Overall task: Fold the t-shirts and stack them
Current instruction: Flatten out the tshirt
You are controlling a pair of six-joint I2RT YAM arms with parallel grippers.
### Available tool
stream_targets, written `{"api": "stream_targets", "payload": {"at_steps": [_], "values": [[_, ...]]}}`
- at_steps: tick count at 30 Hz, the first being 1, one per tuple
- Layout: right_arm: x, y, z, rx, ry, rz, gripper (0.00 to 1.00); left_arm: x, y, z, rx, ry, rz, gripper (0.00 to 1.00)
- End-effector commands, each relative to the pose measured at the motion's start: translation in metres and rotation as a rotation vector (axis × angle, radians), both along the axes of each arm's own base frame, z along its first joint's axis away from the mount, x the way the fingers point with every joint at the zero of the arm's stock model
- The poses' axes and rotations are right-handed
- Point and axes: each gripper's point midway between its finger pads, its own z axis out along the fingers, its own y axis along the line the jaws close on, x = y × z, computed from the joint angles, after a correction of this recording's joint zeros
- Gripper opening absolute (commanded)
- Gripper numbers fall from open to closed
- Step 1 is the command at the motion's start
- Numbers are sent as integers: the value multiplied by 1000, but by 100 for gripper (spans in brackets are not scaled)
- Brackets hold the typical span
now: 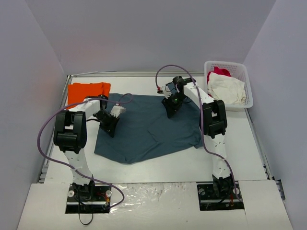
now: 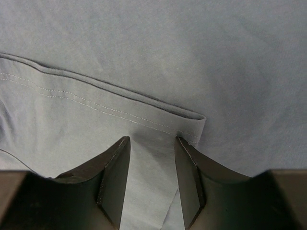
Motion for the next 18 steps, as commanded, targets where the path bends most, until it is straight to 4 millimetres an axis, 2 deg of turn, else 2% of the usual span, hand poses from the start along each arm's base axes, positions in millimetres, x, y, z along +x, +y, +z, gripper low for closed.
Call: {"api": "stream_targets", "payload": {"at_steps": [1,10,18], "values": [[7,-17,22,-27,-52,-11,39,10,11,-3,71,3,53,2],[16,-22,30,-19,-77,-29,40,-8,15,-23,94,57,63,2],[8,-21,14,-26,-34,-22,38,-11,14,-27,81,79,65,2]]}}
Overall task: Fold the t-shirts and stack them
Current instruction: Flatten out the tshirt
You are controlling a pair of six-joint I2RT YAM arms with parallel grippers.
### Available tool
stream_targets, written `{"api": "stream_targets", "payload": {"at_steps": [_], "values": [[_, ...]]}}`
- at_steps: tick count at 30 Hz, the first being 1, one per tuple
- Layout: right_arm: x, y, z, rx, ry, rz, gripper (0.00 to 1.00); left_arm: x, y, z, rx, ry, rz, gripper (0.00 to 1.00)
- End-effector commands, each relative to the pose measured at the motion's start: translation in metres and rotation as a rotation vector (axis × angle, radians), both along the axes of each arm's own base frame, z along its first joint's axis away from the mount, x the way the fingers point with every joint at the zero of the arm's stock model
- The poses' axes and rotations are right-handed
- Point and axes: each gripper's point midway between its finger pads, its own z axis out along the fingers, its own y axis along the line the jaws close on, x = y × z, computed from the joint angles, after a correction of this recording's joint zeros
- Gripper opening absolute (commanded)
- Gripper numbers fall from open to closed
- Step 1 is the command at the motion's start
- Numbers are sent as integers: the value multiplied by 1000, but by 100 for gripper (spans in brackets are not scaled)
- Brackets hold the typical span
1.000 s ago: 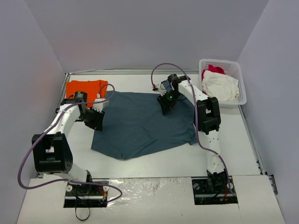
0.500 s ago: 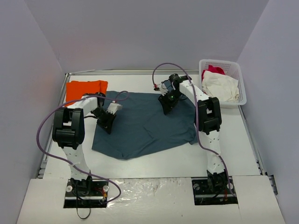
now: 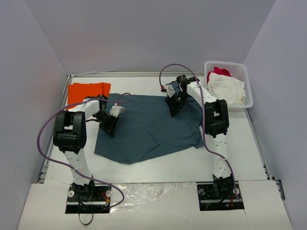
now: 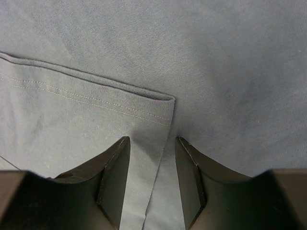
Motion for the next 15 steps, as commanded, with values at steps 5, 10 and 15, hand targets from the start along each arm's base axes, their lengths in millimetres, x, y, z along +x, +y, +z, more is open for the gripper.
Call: {"api": "stream_targets", "payload": {"at_steps": [5,10,15], "values": [[-4,0,16,-3,-16,21,22,-13,9,-19,43,59,-6,2],[-12,-1,10,-7,8,30,16,-13,9,-18,40,60,-7,2],[-17,-1,6,-12,22,42,21,-15,8,-19,36,67,-10,2]]}}
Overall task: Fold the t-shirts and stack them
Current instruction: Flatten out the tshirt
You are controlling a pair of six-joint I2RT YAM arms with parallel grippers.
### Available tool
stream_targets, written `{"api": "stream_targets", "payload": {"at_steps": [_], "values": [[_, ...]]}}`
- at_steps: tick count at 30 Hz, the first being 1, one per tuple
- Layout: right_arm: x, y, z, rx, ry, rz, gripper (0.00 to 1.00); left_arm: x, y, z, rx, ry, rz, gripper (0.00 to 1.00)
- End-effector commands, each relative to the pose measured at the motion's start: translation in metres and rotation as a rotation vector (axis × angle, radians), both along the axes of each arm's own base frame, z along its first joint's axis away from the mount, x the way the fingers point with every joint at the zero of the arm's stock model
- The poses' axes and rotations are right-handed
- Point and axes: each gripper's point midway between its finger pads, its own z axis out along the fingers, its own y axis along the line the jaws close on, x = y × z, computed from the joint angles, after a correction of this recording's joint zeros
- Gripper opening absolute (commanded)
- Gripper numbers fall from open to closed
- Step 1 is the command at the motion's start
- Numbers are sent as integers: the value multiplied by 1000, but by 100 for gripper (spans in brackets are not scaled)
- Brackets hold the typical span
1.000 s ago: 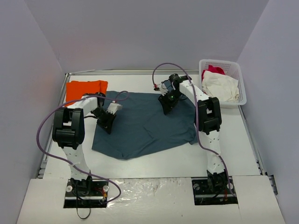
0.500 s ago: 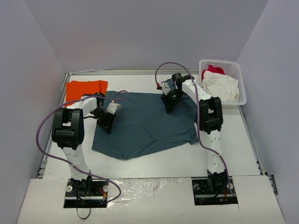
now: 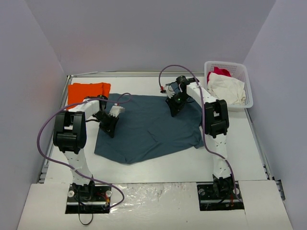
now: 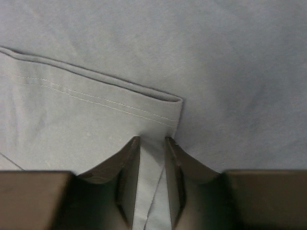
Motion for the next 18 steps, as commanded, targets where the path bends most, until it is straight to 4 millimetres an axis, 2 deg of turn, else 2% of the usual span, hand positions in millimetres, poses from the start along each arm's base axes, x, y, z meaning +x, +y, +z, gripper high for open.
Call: {"api": "stream_targets", "payload": {"at_steps": [1,4,7,9,15,18], "values": [[-15,-2,7,-16,25,21,25,-15,8,-19,37,70,-11,2],[-15,-3,3,-29,29,23,31,-15,8,-19,37,69,-12,2],[-18,1,1,-31,37,32,31,-16,8,-20,36,72,-14,2],[-20,3,-1,-38,40,42,28,-16,8,-19,35,74,-14,2],[-23,5,-1,-49,38,56,0,-16,7,-18,33,72,-15,2],[-24,4,-2,-57,38,56,0,-17,8,-18,33,76,-17,2]]}}
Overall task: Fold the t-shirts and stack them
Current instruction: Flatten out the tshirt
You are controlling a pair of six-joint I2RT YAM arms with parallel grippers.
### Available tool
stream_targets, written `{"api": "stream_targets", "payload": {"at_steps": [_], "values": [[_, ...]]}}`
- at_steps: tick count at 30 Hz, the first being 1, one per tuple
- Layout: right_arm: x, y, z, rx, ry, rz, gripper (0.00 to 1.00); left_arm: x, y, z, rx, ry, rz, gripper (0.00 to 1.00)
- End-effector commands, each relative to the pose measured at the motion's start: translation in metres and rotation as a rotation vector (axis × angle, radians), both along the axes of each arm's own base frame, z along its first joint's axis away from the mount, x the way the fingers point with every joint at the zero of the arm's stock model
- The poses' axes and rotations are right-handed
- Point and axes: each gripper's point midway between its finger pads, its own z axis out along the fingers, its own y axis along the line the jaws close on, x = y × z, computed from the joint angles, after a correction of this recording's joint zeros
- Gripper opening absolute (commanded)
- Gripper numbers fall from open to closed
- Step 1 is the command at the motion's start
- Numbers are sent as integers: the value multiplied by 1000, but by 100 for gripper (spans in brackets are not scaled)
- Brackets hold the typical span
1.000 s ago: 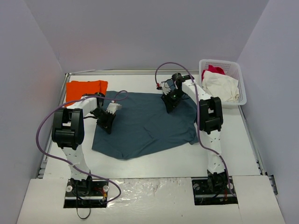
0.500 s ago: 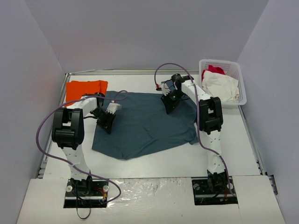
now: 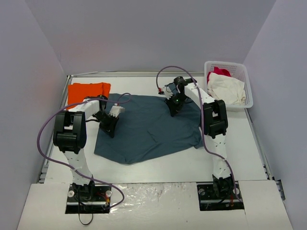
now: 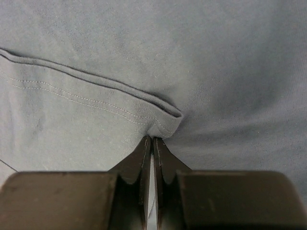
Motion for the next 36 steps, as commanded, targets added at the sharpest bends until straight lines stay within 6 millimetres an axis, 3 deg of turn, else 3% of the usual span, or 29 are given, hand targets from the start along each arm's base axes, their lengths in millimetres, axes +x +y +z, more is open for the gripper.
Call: {"api": "stream_targets", "payload": {"at_steps": [1,5,12,18,27,36], "values": [[-20,-3,2,-36,47,23,0,-17,8,-18,37,75,-17,2],[-15,-4,13,-40,15,15,0,-18,8,-17,35,77,-15,2],[1,-18,67,-91,-140,-17,0,-17,7,-16,33,74,-17,2],[4,-28,100,-108,-218,-47,0,-16,6,-14,25,71,-18,2],[-7,-30,117,-96,-230,-58,0,-17,4,-12,13,73,-21,2],[-13,-34,121,-107,-233,-74,0,-19,3,-9,2,73,-24,2]]}}
